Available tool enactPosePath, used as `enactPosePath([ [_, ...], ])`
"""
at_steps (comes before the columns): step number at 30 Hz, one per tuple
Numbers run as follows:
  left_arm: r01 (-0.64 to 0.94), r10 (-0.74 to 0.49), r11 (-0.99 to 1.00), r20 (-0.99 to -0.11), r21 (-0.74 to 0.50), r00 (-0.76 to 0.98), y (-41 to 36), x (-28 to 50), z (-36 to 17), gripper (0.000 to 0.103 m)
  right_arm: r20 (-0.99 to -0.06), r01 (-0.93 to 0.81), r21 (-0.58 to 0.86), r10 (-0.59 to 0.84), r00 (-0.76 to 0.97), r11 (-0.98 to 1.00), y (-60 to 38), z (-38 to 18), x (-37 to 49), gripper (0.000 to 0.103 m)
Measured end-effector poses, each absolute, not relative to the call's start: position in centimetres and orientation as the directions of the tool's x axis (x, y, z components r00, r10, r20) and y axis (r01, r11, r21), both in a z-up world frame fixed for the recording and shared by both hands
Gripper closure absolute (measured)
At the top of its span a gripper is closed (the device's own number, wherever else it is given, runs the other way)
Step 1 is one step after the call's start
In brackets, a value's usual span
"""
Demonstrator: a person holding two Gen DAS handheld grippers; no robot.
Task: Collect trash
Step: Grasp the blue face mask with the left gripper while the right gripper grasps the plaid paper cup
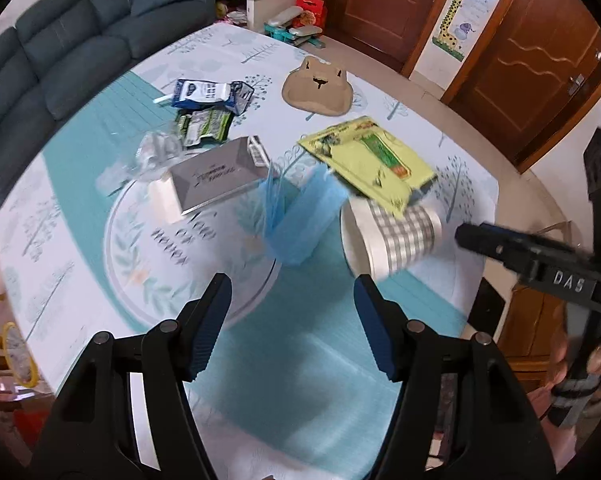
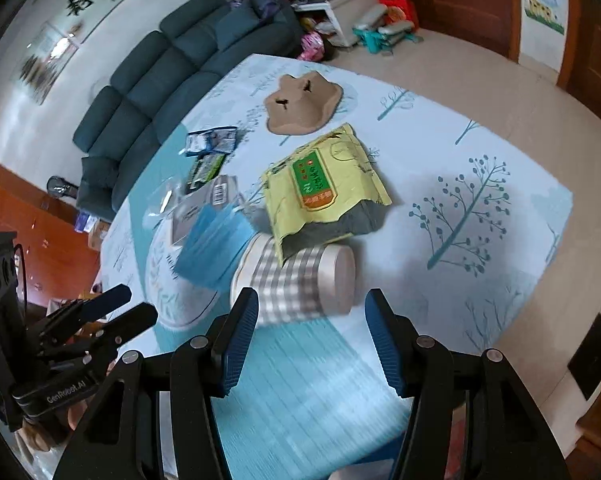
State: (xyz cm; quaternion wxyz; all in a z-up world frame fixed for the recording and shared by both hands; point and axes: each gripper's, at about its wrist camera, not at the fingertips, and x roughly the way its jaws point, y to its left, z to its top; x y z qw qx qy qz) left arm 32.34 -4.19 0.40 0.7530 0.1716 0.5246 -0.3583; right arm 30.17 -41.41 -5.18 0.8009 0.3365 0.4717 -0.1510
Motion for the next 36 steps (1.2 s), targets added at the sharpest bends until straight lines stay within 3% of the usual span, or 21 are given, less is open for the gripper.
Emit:
enactPosePath([
  [19, 0.685, -0.308, 0.708, -0.948, -0.169, 0.085, -11.1, 38.0, -8.3, 0.043, -0.853, 0.255, 0.177, 0.019, 0.521, 0.951, -35.4, -5.8, 33.0, 0.046],
  [20, 0.682, -0.31, 0.71, -0.948, -0.178, 0.075, -11.2, 38.0, -8.5, 0.053, -0.855, 0.238, 0.158, 0.012, 0.519, 0.958, -35.0, -5.9, 33.1, 0.046],
  [21, 0.679, -0.311, 0.71, -0.948, -0.188, 0.063, -11.3, 37.9, -8.9, 0.071, -0.856, 0.216, 0.131, 0.001, 0.517, 0.967, -34.5, -6.0, 33.2, 0.046],
  [23, 0.677, -0.306, 0.712, -0.95, -0.189, 0.056, -11.2, 37.8, -9.3, 0.089, -0.857, 0.186, 0.097, -0.013, 0.516, 0.978, -33.9, -6.3, 33.4, 0.046],
  [24, 0.681, -0.313, 0.707, -0.948, -0.19, 0.06, -11.1, 37.6, -9.4, 0.093, -0.857, 0.171, 0.082, -0.018, 0.515, 0.982, -33.6, -6.5, 33.5, 0.046],
  [36, 0.618, -0.312, 0.762, -0.946, -0.195, 0.086, -4.8, 36.2, -9.0, 0.097, -0.856, 0.041, -0.116, -0.121, 0.503, 0.992, -31.3, -8.5, 34.9, 0.046],
])
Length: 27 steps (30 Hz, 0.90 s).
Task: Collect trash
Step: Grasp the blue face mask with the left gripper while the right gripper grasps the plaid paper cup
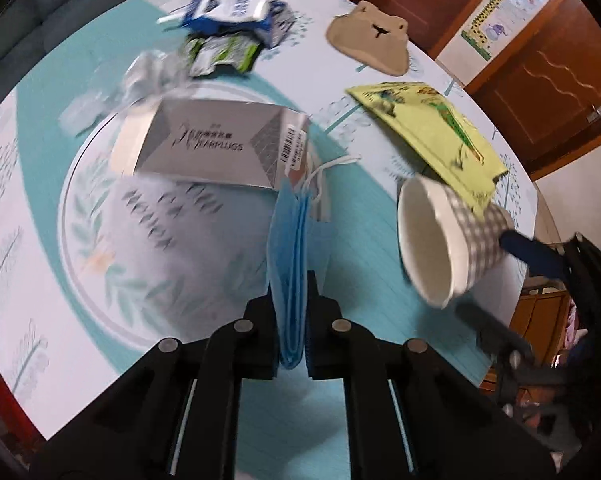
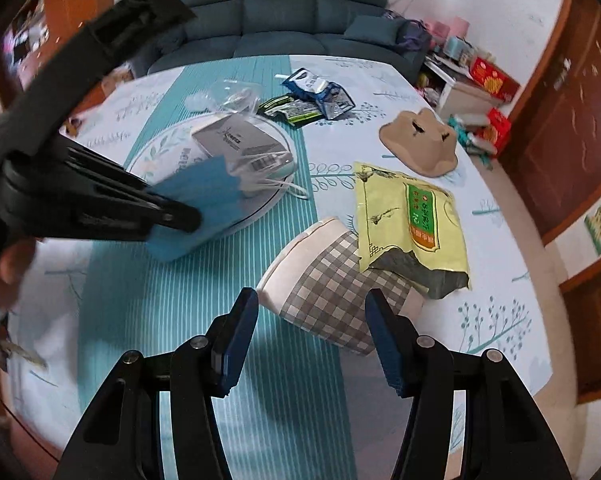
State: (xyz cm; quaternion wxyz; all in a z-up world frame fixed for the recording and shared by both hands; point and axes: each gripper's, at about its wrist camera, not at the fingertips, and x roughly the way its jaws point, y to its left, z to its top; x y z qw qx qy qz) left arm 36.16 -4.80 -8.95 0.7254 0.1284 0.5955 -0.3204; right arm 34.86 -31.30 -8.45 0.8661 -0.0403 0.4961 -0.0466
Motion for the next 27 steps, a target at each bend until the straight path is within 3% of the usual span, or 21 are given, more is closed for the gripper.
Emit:
enactPosePath([
  [6, 0.588, -0.326, 0.777, -0.943, -0.225, 0.071, -1.1, 35.6, -8.2, 0.097, -0.827, -0.056, -0.324, -0.254, 0.501, 0.944, -28.5, -9.6, 35.0, 0.046],
  [12, 0.581, -0.337, 0.78, -0.938, -0.234, 0.074, 0.4, 34.8, -7.5, 0.097, -0.701, -0.144, -0.628, -0.476, 0.531, 0.764, -25.1, -12.3, 35.3, 0.046],
  [19, 0.589, -0.365, 0.767, -0.928, -0.253, 0.077, 1.5, 34.3, -6.4, 0.097, -0.615, -0.188, -0.746, -0.554, 0.561, 0.639, -23.6, -14.4, 36.7, 0.046],
  [22, 0.587, -0.378, 0.763, -0.924, -0.271, 0.066, 2.1, 34.1, -6.0, 0.097, -0.601, -0.173, -0.759, -0.575, 0.554, 0.627, -23.8, -14.7, 37.5, 0.061],
  [27, 0.593, -0.406, 0.749, -0.912, -0.296, 0.057, 3.1, 33.8, -4.4, 0.097, -0.662, -0.113, -0.658, -0.5, 0.558, 0.744, -25.2, -12.2, 38.1, 0.076],
])
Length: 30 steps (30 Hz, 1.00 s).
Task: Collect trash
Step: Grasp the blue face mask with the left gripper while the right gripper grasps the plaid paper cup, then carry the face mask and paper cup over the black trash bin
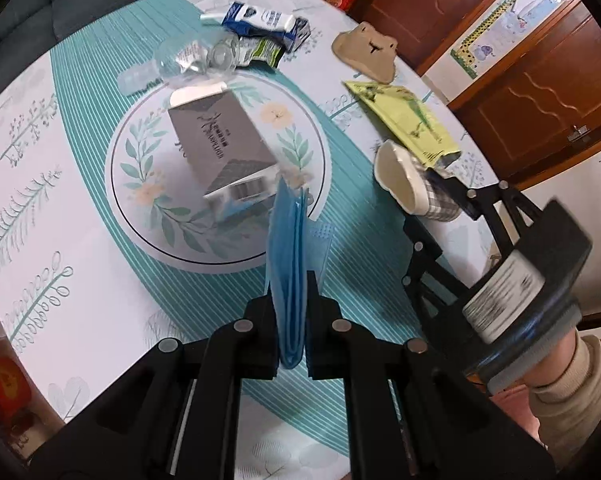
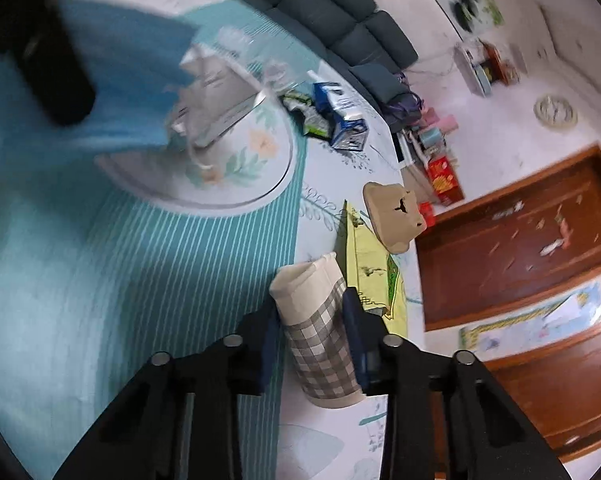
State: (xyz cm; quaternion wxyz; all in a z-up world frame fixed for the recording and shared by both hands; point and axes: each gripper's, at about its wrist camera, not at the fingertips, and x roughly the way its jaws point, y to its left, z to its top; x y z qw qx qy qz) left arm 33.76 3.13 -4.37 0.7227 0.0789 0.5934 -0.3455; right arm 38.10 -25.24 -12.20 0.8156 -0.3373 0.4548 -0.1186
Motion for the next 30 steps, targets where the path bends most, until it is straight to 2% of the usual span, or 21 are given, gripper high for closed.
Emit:
enactPosePath([
  [2, 0.603, -0.421, 0.738, -0.905, -0.304, 0.059, 3.5, 33.5, -3.3, 0.097, -0.704, -0.074, -0.562, -0.429, 0.566, 0.824, -26.1, -10.2, 37.9, 0.08],
  [7, 0.619, -0.454, 0.72, -0.888, -0.315, 0.077, 3.6, 33.0, -0.8, 0.097, -0.787, 0.04, -0.235, -0.214, 0.579, 0.971, -28.6, -5.8, 36.1, 0.082],
  [13, 0.641, -0.503, 0.684, -0.862, -0.348, 0.069, 3.2, 31.7, 2.4, 0.097, -0.785, 0.139, 0.13, 0.016, 0.62, 0.982, -32.3, -2.2, 32.4, 0.083],
  [18, 0.671, -0.526, 0.654, -0.848, -0.35, 0.07, 2.6, 30.0, 5.4, 0.097, -0.757, 0.156, 0.24, 0.084, 0.648, 0.958, -33.3, 0.1, 29.1, 0.083],
  [24, 0.724, -0.535, 0.607, -0.842, -0.329, 0.066, 1.7, 26.2, 8.2, 0.097, -0.748, 0.164, 0.278, 0.106, 0.655, 0.946, -33.7, 2.7, 22.8, 0.083],
  [30, 0.783, -0.518, 0.538, -0.855, -0.313, 0.014, -0.1, 20.5, 8.4, 0.097, -0.77, 0.205, 0.294, 0.104, 0.63, 0.933, -34.7, 3.1, 16.9, 0.083],
])
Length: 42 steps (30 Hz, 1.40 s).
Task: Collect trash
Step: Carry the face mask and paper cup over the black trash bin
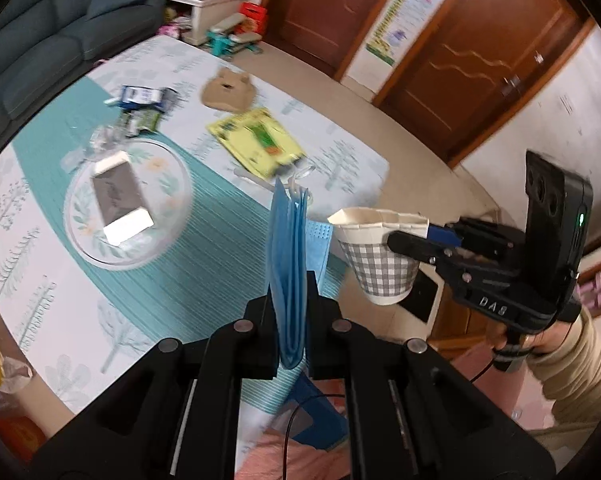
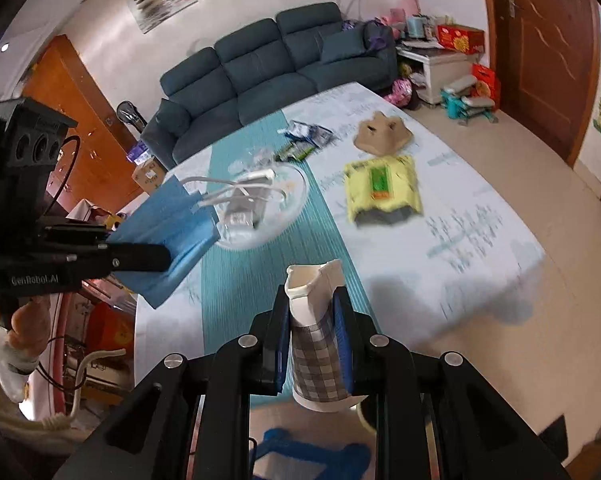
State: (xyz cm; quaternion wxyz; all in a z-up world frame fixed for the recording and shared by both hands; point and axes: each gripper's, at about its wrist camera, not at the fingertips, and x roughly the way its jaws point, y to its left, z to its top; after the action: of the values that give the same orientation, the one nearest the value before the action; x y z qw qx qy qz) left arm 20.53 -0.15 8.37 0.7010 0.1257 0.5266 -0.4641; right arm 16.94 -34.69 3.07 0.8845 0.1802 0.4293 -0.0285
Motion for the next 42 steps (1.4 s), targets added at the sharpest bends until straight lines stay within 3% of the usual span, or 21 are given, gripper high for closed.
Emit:
enactPosePath([
  [10, 0.847, -0.429, 0.448, -0.9, -0.287, -0.078, -4.9, 10.7, 2.9, 0.097, -0.84, 0.345, 0.301, 0.075, 0.537, 0.889, -37.1, -2.6, 7.0, 0.083],
  [17, 0.866, -0.352, 0.432, -0.931, -0.252, -0.096, -8.5, 5.2, -5.0, 0.097, -0.834, 0.548, 0.432, 0.087, 0.545, 0.716, -41.4, -11.9, 1.9, 0.083],
  [22, 0.87, -0.308, 0.429, -0.945, -0.243, -0.112, -11.6, 2.5, -11.7, 0.097, -0.865, 0.678, 0.441, 0.077, 0.496, 0.588, -43.8, -19.4, 0.3, 0.083],
  [30, 0.85, -0.183, 0.488, -0.975, -0.199, -0.123, -14.9, 1.4, -22.0, 0.097, -0.894, 0.774, 0.427, 0.089, 0.44, 0.468, -46.2, -28.7, -0.4, 0.083],
  [42, 0.867, -0.081, 0.495, -0.997, -0.05, -0.011, -19.4, 1.9, -29.8, 0.097, -0.888, 0.811, 0.458, 0.152, 0.433, 0.365, -48.2, -37.0, 1.2, 0.081],
])
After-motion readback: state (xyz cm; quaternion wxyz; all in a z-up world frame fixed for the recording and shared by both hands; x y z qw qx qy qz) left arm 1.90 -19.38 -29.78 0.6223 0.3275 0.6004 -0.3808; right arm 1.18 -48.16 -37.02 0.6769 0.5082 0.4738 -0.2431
